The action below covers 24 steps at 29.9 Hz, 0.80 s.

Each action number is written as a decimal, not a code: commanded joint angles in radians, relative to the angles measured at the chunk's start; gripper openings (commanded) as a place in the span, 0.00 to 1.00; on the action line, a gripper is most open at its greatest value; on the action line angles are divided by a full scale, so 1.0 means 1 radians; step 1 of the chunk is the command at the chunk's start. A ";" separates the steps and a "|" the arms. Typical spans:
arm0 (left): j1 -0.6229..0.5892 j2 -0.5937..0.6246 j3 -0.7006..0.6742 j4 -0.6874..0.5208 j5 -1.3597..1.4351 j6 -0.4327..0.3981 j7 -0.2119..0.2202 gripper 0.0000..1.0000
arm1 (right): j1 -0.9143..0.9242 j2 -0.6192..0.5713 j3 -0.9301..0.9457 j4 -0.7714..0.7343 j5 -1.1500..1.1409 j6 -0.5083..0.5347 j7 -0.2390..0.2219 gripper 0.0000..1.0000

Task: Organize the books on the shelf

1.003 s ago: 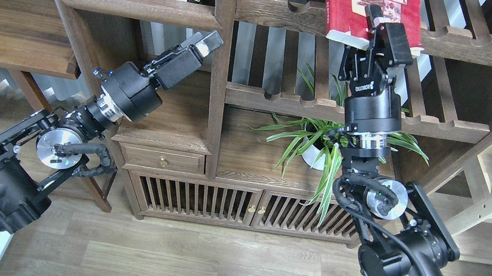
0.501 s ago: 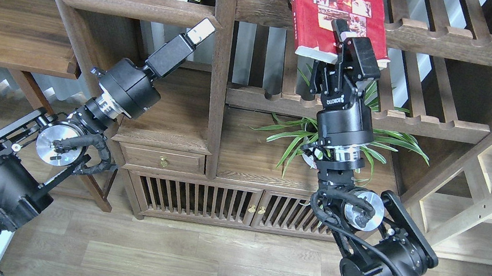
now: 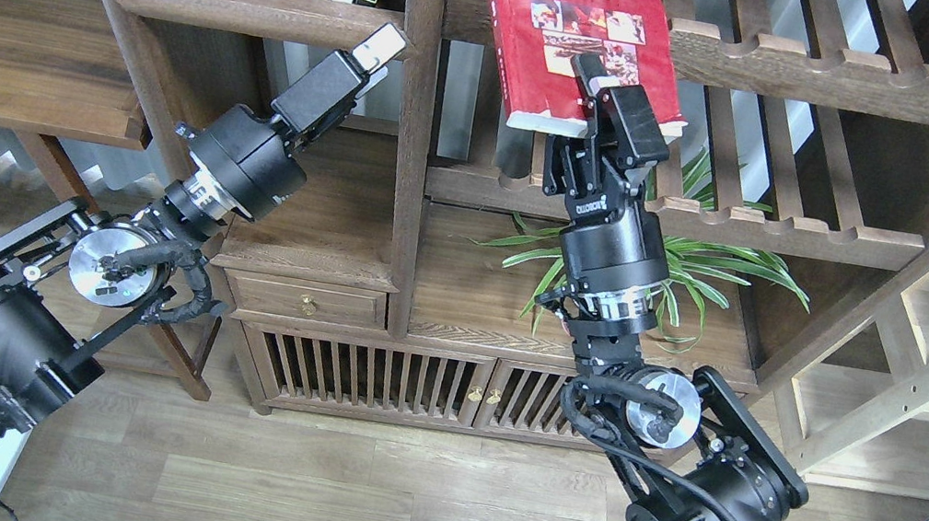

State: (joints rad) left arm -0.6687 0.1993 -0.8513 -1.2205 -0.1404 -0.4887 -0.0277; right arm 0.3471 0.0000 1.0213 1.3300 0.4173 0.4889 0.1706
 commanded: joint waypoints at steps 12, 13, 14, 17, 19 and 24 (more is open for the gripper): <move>0.004 -0.029 -0.002 0.001 -0.033 0.000 0.000 0.98 | -0.049 0.000 -0.027 0.000 -0.003 0.000 -0.008 0.04; 0.004 -0.031 -0.003 0.001 -0.033 0.000 0.000 0.98 | -0.051 0.000 -0.027 0.000 -0.003 0.000 -0.008 0.04; 0.004 -0.032 -0.003 0.001 -0.033 0.000 0.000 0.98 | -0.054 0.000 -0.029 0.000 -0.003 0.000 -0.008 0.04; 0.009 -0.032 0.000 0.001 -0.033 0.000 0.002 0.98 | -0.059 0.000 -0.046 0.000 -0.003 0.000 -0.008 0.04; 0.014 -0.032 0.005 0.001 -0.033 0.000 0.002 0.98 | -0.059 0.000 -0.049 0.000 -0.005 0.000 -0.008 0.04; 0.021 -0.032 0.009 0.003 -0.033 0.000 0.005 0.98 | -0.060 0.000 -0.095 0.000 -0.006 0.000 -0.010 0.04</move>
State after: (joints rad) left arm -0.6493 0.1672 -0.8453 -1.2195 -0.1734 -0.4887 -0.0264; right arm 0.2881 0.0000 0.9546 1.3300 0.4119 0.4889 0.1613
